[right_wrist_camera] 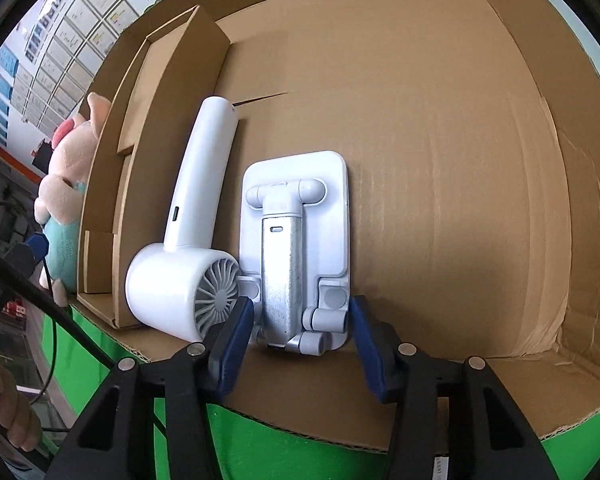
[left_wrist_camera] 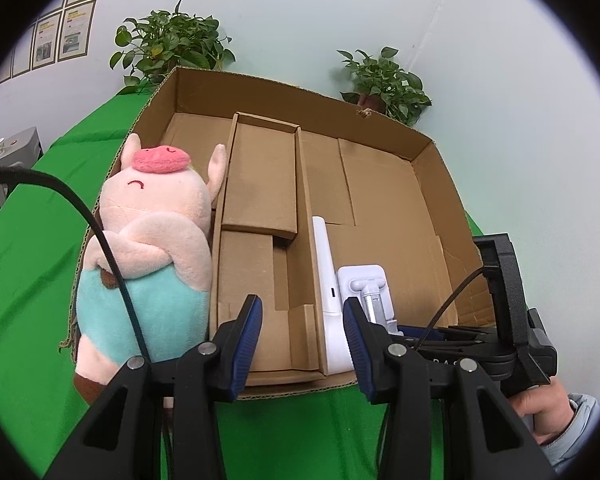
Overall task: Organize objects
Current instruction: 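Open the right gripper, release the stand and withdraw, then grasp the white-green medicine box with the right gripper, then lift the medicine box and lower it into the large box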
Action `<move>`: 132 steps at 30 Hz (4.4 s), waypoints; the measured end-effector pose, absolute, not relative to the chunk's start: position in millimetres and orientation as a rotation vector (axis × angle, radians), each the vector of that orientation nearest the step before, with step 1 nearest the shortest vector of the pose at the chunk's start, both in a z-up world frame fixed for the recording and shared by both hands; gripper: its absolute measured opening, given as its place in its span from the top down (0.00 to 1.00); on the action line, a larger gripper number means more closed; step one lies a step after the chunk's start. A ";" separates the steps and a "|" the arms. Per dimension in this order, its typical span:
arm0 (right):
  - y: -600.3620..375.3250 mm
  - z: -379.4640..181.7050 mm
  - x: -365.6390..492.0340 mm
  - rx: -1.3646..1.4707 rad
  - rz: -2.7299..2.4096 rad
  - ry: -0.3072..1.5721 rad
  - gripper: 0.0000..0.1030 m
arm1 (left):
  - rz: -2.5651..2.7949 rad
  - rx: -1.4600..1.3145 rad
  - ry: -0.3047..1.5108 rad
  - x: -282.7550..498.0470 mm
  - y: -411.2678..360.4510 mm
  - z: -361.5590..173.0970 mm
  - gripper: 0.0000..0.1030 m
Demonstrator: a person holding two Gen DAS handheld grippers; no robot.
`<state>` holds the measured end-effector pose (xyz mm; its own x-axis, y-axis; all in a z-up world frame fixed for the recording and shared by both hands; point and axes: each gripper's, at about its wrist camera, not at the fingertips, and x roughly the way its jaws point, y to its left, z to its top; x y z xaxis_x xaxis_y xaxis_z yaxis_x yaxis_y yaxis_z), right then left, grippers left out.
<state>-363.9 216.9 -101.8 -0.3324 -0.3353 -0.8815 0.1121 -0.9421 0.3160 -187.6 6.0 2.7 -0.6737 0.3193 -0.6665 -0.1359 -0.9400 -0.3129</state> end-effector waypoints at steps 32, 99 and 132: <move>332.2 -58.6 -131.6 1.411 -2.689 0.020 0.01 | 2.281 -1.186 -0.292 -163.7 108.7 -33.0 0.22; 279.4 110.7 -159.9 0.732 -2.776 -0.067 0.42 | 2.355 -0.758 -0.262 -231.1 126.3 140.5 0.54; 299.0 -83.5 -328.4 1.324 -2.542 -0.229 0.42 | 2.183 -1.320 -0.345 -336.2 153.1 -60.7 0.56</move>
